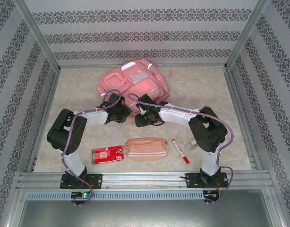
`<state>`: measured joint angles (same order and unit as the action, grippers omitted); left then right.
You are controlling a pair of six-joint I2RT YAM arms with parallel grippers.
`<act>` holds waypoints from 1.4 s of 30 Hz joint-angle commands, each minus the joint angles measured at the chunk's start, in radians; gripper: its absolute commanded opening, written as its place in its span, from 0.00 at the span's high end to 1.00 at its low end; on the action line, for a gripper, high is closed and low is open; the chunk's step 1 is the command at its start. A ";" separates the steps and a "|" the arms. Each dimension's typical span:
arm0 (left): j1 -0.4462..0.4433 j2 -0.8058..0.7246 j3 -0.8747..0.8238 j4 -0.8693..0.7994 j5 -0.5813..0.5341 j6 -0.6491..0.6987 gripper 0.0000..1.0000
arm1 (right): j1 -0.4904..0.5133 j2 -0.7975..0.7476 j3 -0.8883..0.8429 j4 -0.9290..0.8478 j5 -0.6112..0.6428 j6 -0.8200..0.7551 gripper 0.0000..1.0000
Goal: Pack the student bag
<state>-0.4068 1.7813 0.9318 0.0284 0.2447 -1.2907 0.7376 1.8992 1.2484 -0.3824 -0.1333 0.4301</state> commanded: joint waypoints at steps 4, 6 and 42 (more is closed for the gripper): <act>-0.012 -0.044 0.001 -0.038 -0.049 0.021 1.00 | 0.008 -0.012 0.028 0.048 0.030 0.005 0.64; -0.011 -0.060 0.007 -0.049 -0.033 0.030 1.00 | 0.008 -0.016 0.026 0.054 0.024 0.015 0.64; 0.347 -0.008 0.182 -0.390 0.203 0.674 1.00 | -0.230 -0.235 -0.087 -0.294 -0.038 -0.193 1.00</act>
<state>-0.1318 1.7340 1.0264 -0.2810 0.4652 -0.8021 0.5392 1.6836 1.1675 -0.5632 -0.2180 0.2829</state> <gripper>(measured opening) 0.065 0.043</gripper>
